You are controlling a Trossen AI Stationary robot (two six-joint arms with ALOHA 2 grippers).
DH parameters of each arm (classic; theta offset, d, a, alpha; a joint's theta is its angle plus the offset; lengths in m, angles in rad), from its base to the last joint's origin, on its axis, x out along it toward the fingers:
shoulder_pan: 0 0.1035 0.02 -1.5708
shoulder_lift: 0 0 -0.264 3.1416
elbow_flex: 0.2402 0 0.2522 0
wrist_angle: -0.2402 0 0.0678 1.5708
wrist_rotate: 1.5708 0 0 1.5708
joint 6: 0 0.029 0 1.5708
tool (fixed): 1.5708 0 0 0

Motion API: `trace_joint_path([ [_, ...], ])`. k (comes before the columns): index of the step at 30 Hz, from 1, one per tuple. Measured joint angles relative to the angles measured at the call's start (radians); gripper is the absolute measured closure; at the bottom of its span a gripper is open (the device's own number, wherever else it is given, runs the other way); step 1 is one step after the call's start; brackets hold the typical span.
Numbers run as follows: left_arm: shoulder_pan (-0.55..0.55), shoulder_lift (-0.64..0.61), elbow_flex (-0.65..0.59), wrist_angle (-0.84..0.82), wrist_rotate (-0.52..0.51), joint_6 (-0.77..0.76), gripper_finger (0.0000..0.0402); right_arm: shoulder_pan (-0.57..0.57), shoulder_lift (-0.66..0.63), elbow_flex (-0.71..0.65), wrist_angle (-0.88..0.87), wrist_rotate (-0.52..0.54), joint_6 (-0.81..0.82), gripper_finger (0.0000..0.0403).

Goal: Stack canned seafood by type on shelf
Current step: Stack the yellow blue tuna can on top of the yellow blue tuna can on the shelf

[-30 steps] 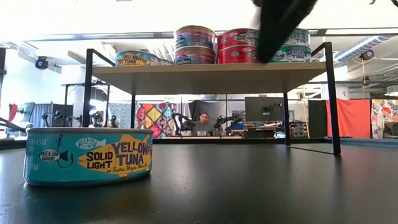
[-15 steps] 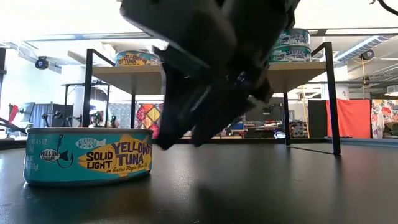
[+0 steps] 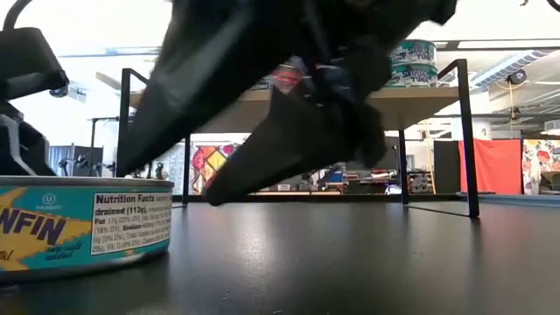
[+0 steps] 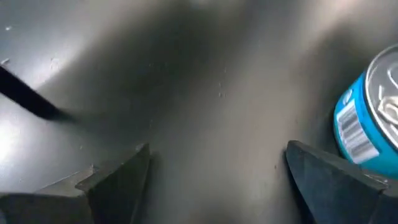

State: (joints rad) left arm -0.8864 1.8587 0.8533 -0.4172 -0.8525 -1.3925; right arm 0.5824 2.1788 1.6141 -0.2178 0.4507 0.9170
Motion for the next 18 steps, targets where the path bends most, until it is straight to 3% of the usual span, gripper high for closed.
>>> trace_joint_path([
  [4, -0.016, -0.03, 0.001, -0.031, 0.069, 0.014, 0.0039, 0.027, 0.0, 0.026, -0.124, -0.006, 0.032, 0.0158],
  [8, -0.106, -0.074, 0.023, -0.028, 0.163, 0.064, 0.004, 0.029, -0.002, 0.032, -0.218, -0.007, 0.005, 0.0147],
  [13, -0.181, -0.073, 0.057, 0.087, 0.198, 0.3, 0.0039, 0.026, -0.002, 0.029, -0.211, -0.008, -0.223, 0.0125],
  [18, -0.131, -0.044, 0.037, 0.109, 0.202, 0.343, 0.0023, 0.003, 0.0, 0.027, -0.211, -0.066, -0.38, 0.0095],
])
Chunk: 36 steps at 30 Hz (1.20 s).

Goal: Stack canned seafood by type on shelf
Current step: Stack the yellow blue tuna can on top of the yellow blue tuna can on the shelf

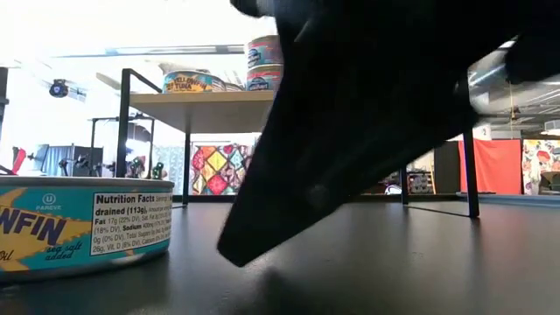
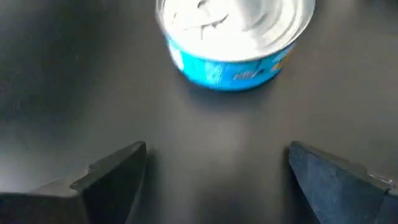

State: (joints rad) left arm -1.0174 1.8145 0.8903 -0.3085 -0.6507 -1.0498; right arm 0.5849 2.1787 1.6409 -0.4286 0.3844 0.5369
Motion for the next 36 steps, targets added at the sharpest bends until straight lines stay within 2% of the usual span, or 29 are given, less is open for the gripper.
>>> trace_joint_path([
  [4, 0.003, 0.061, -0.003, 0.111, -0.097, 0.107, 0.0019, -0.018, 0.002, -0.001, -0.002, 0.007, -0.077, 0.007],
  [8, 0.006, 0.133, 0.005, 0.17, -0.172, 0.109, 0.0019, -0.025, 0.002, -0.001, -0.003, 0.0, -0.136, 0.0054],
  [12, 0.022, 0.159, 0.005, 0.197, -0.203, 0.092, 0.0019, -0.05, 0.002, 0.0, 0.002, 0.045, -0.128, 0.0051],
  [15, 0.028, 0.17, 0.003, 0.233, -0.23, 0.146, 0.0019, -0.07, 0.003, 0.0, 0.036, 0.064, -0.091, 0.0056],
  [21, 0.077, 0.175, 0.0, 0.29, -0.222, 0.196, 0.0019, -0.089, 0.004, -0.011, 0.125, 0.065, -0.103, 0.0067],
  [27, 0.136, 0.176, -0.007, 0.452, -0.188, 0.373, 0.0019, -0.109, 0.004, -0.014, 0.111, 0.054, -0.104, 0.0068],
  [33, 0.144, 0.178, -0.008, 0.499, -0.206, 0.37, 0.0019, -0.114, 0.004, -0.017, 0.112, 0.049, -0.109, 0.0069],
  [36, 0.153, 0.181, -0.023, 0.592, -0.217, 0.436, 0.0019, -0.114, 0.004, -0.021, 0.106, 0.048, -0.104, 0.0071],
])
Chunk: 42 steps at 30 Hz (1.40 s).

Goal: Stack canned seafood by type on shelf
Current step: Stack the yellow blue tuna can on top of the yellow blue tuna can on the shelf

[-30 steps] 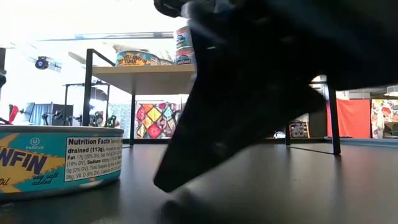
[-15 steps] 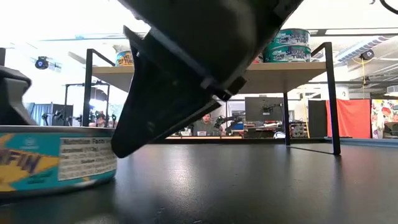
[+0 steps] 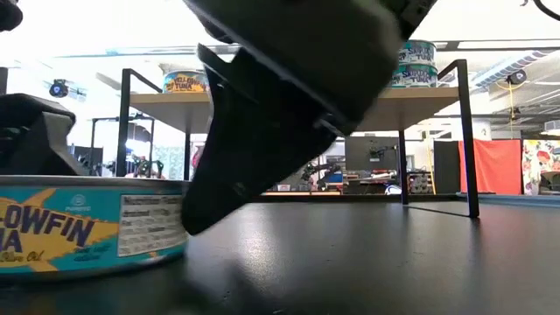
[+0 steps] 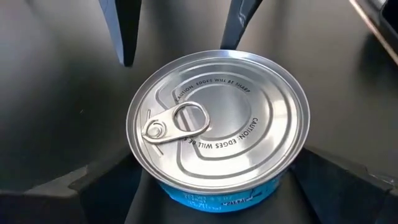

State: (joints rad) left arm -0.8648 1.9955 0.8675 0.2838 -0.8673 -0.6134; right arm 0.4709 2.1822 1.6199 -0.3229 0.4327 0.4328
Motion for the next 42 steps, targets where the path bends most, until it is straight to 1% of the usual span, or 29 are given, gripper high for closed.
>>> trace_joint_path([
  [3, 0.021, 0.001, -0.021, 0.087, 0.034, 0.051, 0.0019, 0.0, 0.0, -0.001, -0.01, -0.007, 0.001, 0.0071],
  [6, 0.051, -0.001, -0.042, 0.137, 0.104, 0.062, 0.0018, 0.0, 0.0, -0.002, -0.02, -0.011, 0.002, 0.0071],
  [8, 0.066, -0.003, -0.054, 0.154, 0.131, 0.062, 0.0018, 0.0, 0.0, -0.002, -0.026, -0.011, 0.003, 0.0071],
  [24, 0.072, -0.004, -0.059, 0.159, 0.134, 0.107, 0.0019, 0.004, 0.0, -0.003, -0.049, -0.019, 0.016, 0.0071],
  [28, 0.072, -0.004, -0.059, 0.148, 0.128, 0.041, 0.0019, 0.004, 0.0, -0.004, -0.054, -0.02, 0.014, 0.0071],
  [34, 0.075, -0.004, -0.065, 0.153, 0.151, 0.053, 0.0015, 0.004, 0.0, -0.004, -0.056, -0.032, 0.012, 0.0071],
  [37, 0.082, -0.004, -0.072, 0.161, 0.173, 0.025, 0.0006, 0.004, 0.0, -0.004, -0.055, -0.036, 0.011, 0.0071],
  [42, 0.087, -0.004, -0.074, 0.16, 0.178, 0.025, 0.0003, 0.004, 0.0, -0.005, -0.047, -0.06, -0.026, 0.0071],
])
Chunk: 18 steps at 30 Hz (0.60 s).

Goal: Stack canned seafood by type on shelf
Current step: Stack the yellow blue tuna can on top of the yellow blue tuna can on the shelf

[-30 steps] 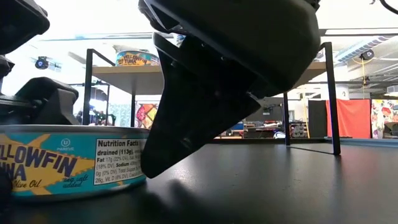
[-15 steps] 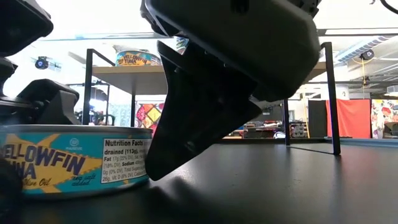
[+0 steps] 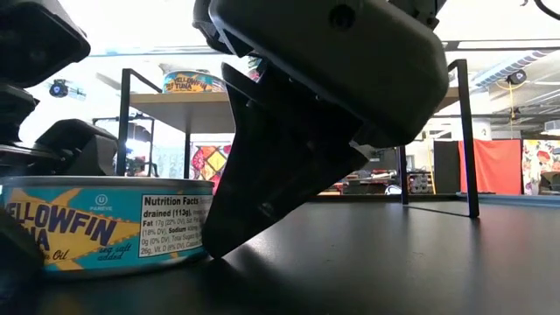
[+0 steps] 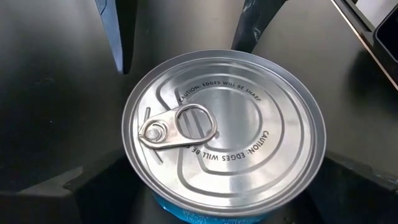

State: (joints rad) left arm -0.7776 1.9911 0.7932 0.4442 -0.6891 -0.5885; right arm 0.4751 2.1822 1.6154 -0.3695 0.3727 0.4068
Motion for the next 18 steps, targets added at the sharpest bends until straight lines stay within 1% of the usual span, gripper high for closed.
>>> trace_joint_path([
  [6, 0.004, 0.0, -0.001, 0.007, -0.001, 0.014, 0.0002, 0.0, 0.0, 0.0, 0.002, -0.007, -0.006, 0.0071],
  [10, 0.004, 0.005, -0.005, 0.059, -0.033, 0.053, 0.0002, 0.0, 0.0, 0.0, 0.003, -0.01, -0.006, 0.0071],
  [13, 0.006, 0.007, -0.005, 0.074, -0.054, 0.055, 0.0003, 0.0, 0.0, 0.0, 0.001, -0.011, 0.001, 0.0071],
  [18, 0.009, 0.007, -0.005, 0.071, -0.066, 0.014, 0.0024, 0.0, 0.0, 0.0, 0.002, -0.011, 0.001, 0.0071],
])
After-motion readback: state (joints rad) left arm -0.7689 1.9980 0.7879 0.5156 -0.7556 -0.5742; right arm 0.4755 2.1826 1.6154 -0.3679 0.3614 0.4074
